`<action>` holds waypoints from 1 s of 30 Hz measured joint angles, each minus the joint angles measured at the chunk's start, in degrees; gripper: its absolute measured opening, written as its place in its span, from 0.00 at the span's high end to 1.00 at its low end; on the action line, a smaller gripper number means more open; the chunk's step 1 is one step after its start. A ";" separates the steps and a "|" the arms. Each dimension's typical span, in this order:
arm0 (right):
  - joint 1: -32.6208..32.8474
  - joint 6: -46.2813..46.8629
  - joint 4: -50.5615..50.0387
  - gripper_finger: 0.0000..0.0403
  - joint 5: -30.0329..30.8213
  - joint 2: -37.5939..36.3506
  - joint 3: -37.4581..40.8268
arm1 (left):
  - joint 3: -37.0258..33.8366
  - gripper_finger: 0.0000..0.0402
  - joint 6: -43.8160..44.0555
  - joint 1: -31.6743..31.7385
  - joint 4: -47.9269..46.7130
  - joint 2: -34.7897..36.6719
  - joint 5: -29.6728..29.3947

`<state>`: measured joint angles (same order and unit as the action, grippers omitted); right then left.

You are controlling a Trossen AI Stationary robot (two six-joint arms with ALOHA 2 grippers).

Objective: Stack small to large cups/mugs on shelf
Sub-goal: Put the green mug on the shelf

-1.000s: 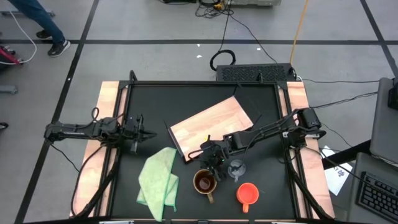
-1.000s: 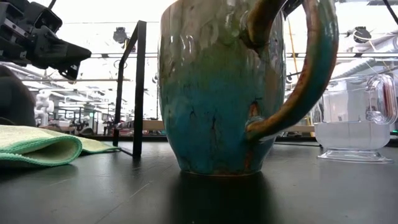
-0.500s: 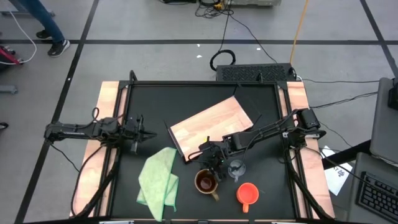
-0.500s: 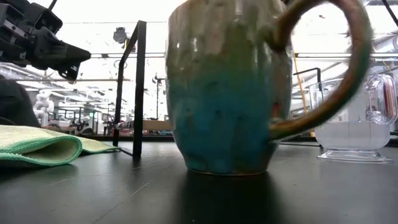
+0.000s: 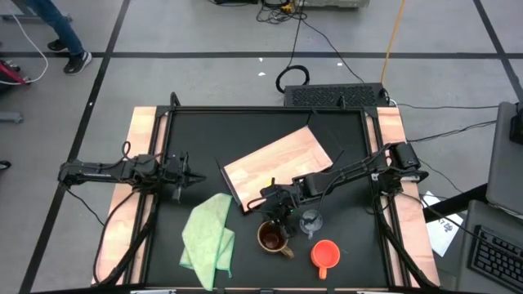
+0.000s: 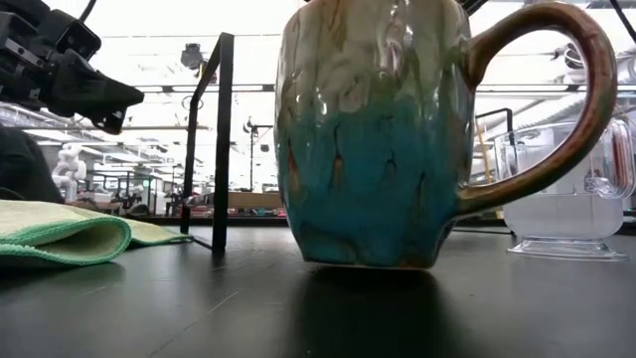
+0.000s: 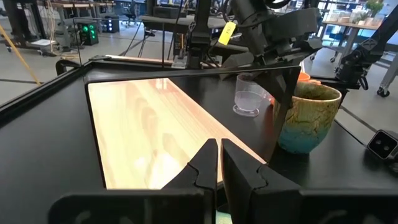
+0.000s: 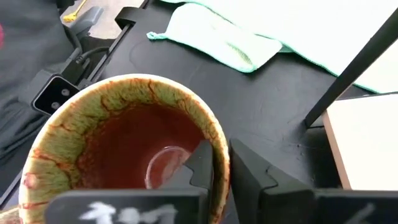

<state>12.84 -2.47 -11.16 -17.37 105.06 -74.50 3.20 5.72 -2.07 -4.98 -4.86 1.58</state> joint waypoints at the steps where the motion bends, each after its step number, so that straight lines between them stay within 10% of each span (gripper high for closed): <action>1: 0.00 -0.06 0.00 0.94 -0.03 0.00 0.00 | 0.00 0.94 0.00 0.00 -0.01 0.00 -0.01; 30: -3.39 -1.18 -1.53 0.95 2.55 -14.40 0.09 | 0.00 0.94 -0.66 -0.01 0.03 0.00 -0.02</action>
<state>9.45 -3.65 -12.68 -14.82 90.65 -74.41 3.20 5.05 -2.08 -4.95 -4.86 1.56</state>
